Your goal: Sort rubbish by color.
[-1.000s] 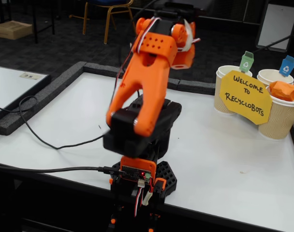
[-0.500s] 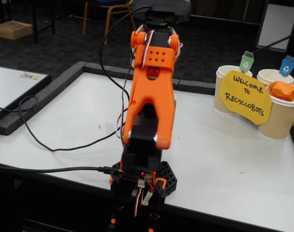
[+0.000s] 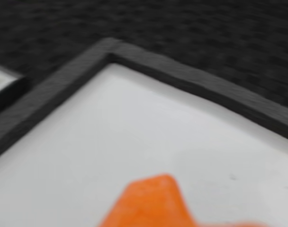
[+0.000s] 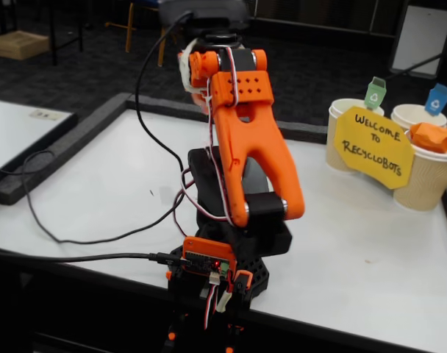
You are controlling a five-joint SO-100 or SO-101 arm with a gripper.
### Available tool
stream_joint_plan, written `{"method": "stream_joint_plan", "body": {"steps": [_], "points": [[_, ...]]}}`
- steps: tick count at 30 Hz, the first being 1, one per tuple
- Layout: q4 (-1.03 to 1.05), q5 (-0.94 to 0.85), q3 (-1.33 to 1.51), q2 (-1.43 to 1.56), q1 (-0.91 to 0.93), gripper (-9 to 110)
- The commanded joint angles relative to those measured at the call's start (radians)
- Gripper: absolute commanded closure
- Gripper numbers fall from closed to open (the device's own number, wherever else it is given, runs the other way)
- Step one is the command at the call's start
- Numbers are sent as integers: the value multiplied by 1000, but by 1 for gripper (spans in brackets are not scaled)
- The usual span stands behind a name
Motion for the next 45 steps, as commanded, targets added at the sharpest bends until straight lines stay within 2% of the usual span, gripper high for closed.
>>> {"method": "stream_joint_plan", "body": {"steps": [1, 13, 25, 38, 41, 45], "points": [[-21, -23, -11, 12, -55, 101], [-51, -23, 31, 9, -97, 101], [-130, -23, -183, -336, -97, 101], [-114, -20, -130, -327, -92, 101], [-112, -11, -94, -239, -20, 101], [-137, -15, -74, -213, 216, 101]]}}
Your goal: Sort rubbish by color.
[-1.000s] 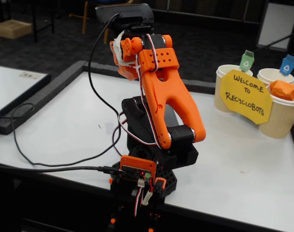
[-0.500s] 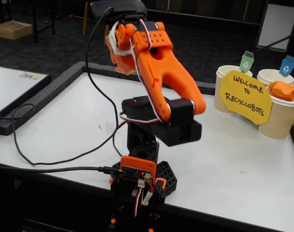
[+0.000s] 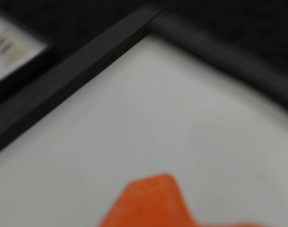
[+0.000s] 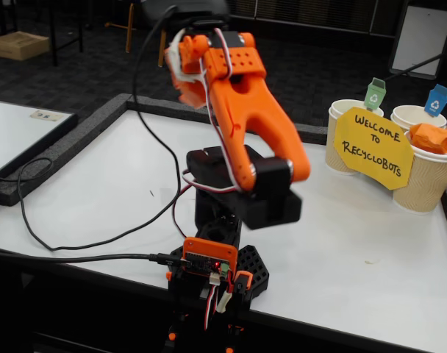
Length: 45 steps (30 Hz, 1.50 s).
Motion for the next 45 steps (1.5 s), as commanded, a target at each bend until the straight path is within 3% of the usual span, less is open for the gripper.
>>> {"method": "stream_joint_plan", "body": {"steps": [1, 15, 27, 40, 45], "points": [[-31, -14, -18, 44, 241, 101], [-132, -21, 64, 192, 815, 101], [-149, -20, 84, 207, 1127, 101], [-143, -21, 126, 276, 1187, 101], [-164, -23, 138, 276, 1019, 101]]}}
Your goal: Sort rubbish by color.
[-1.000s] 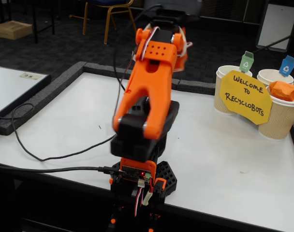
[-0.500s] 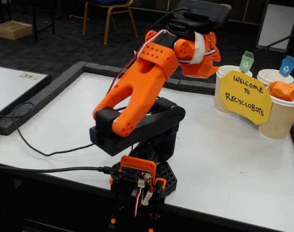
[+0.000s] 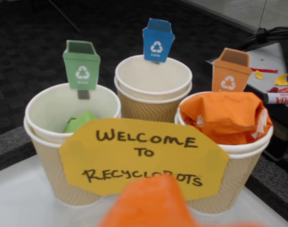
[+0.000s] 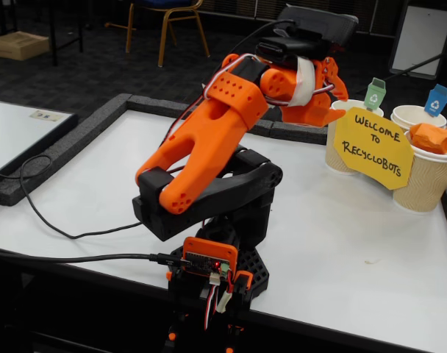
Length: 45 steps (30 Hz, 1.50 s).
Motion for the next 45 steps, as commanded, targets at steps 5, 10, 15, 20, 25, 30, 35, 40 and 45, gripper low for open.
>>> {"method": "stream_joint_plan", "body": {"steps": [5, 10, 15, 20, 25, 30, 35, 40, 45], "points": [[-9, -23, -9, 17, -385, 101], [23, -11, -3, 18, -522, 101], [35, -8, 28, 28, -545, 101], [37, 5, 66, 29, -571, 101], [61, 46, 104, 29, -595, 101], [107, 48, 184, 29, -611, 101], [143, 57, 227, 29, -632, 101], [140, 57, 278, 31, -632, 101], [114, 57, 348, 31, -629, 101]]}}
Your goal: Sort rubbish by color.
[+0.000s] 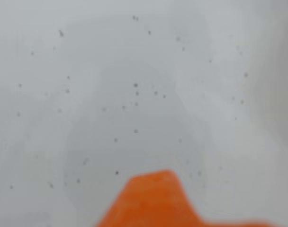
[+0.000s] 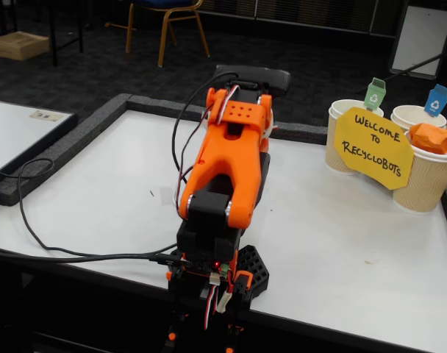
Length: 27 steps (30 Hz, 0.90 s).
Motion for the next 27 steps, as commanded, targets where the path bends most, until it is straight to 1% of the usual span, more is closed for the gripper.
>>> {"method": "stream_joint_plan", "body": {"steps": [1, 5, 12, 16, 27], "points": [[-43, 17, 23, 21, -3, 101], [-64, 29, 58, 21, 29, 101], [-61, 130, 55, 21, 66, 101], [-34, 132, 49, 21, 106, 101], [-32, 132, 49, 20, 95, 101]]}}
